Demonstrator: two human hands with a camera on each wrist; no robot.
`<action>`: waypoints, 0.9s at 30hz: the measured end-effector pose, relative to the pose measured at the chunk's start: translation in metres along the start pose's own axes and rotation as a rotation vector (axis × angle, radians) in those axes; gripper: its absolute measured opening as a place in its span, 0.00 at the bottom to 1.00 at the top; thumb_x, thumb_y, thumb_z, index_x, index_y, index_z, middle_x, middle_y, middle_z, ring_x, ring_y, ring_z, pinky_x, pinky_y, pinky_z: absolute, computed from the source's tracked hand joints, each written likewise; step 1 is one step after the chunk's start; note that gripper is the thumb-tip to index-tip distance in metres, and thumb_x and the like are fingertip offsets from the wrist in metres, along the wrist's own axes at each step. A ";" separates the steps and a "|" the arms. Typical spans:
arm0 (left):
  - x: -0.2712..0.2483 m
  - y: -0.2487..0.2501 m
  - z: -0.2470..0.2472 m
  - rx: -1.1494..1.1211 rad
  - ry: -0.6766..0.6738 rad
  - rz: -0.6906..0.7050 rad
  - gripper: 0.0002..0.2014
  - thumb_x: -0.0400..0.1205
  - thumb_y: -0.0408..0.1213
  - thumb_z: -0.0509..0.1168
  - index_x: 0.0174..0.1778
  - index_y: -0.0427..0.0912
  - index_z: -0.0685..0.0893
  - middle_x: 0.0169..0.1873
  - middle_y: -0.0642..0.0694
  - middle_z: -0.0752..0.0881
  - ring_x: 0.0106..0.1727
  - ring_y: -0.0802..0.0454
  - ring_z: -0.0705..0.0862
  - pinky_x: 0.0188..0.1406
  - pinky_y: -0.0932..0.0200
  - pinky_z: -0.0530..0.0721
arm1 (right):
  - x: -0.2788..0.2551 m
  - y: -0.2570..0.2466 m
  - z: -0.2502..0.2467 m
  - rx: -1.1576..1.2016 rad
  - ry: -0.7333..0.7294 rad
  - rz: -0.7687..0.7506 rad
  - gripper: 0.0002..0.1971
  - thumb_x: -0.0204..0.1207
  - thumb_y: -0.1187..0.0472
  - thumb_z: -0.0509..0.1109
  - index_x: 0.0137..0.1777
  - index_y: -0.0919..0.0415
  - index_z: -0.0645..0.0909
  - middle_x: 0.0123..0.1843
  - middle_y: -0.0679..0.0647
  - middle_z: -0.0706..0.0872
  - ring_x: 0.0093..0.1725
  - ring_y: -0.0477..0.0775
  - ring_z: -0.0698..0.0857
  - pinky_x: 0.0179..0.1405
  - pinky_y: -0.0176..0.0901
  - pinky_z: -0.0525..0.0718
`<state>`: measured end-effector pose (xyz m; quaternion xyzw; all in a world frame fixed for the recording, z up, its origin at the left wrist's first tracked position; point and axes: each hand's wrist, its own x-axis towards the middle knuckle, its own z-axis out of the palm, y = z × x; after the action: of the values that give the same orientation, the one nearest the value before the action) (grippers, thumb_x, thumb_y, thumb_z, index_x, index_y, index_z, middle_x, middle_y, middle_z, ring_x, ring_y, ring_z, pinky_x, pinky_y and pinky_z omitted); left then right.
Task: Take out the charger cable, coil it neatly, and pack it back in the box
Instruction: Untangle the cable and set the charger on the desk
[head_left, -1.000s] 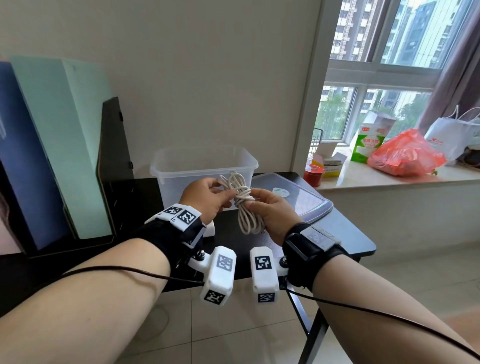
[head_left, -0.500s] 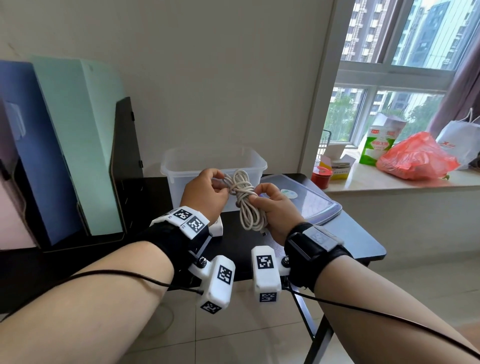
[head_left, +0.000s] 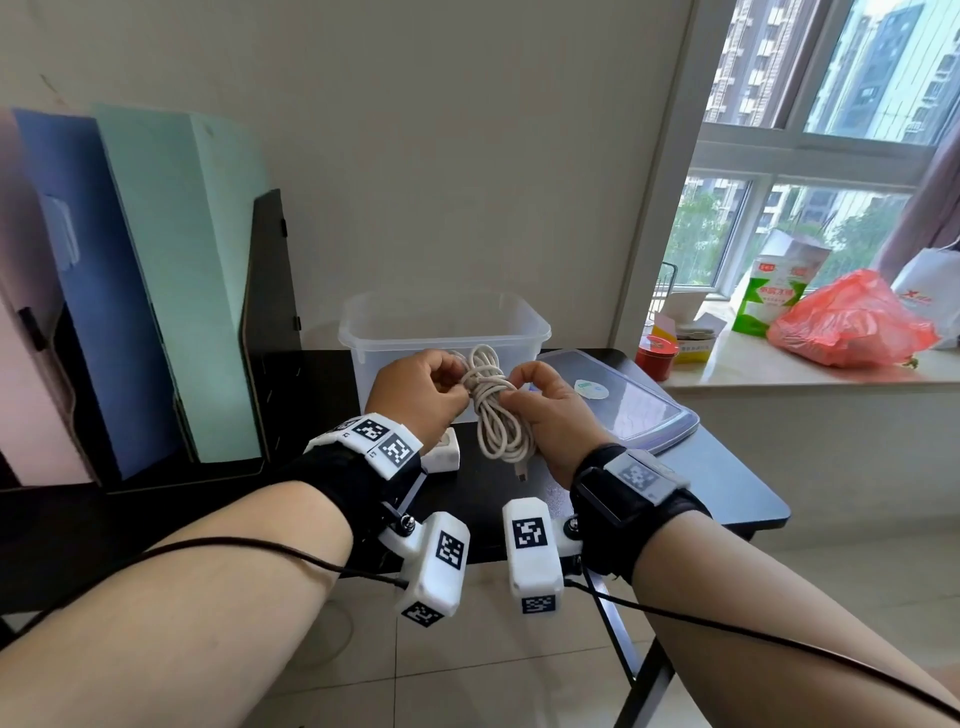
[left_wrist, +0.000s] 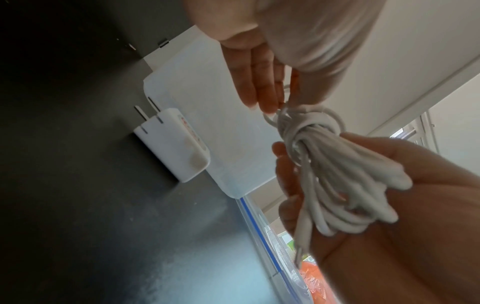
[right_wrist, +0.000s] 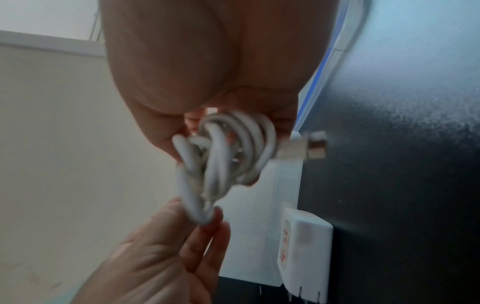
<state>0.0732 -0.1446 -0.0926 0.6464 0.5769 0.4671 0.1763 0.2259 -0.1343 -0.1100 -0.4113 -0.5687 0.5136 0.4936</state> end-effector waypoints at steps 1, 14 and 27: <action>0.001 -0.001 0.000 0.022 0.007 -0.004 0.03 0.74 0.35 0.69 0.40 0.47 0.85 0.34 0.55 0.85 0.38 0.54 0.85 0.45 0.62 0.82 | 0.001 0.000 0.001 -0.032 0.002 -0.023 0.09 0.74 0.67 0.69 0.36 0.53 0.77 0.34 0.55 0.85 0.29 0.51 0.82 0.27 0.40 0.80; 0.004 -0.007 -0.001 0.205 -0.049 -0.055 0.04 0.76 0.36 0.65 0.45 0.46 0.84 0.45 0.46 0.90 0.45 0.48 0.86 0.51 0.54 0.84 | 0.002 0.001 0.010 -0.531 0.080 -0.075 0.11 0.78 0.59 0.65 0.33 0.51 0.74 0.32 0.53 0.83 0.35 0.56 0.82 0.48 0.59 0.88; 0.008 0.004 -0.010 -0.254 -0.048 -0.320 0.03 0.82 0.36 0.60 0.46 0.42 0.79 0.50 0.39 0.88 0.38 0.51 0.87 0.36 0.55 0.89 | -0.006 -0.017 0.002 0.111 0.112 0.030 0.11 0.84 0.65 0.56 0.39 0.62 0.72 0.42 0.59 0.87 0.34 0.57 0.86 0.30 0.46 0.87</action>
<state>0.0665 -0.1418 -0.0808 0.5301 0.6043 0.4866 0.3421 0.2260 -0.1426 -0.0938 -0.4197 -0.5048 0.5278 0.5389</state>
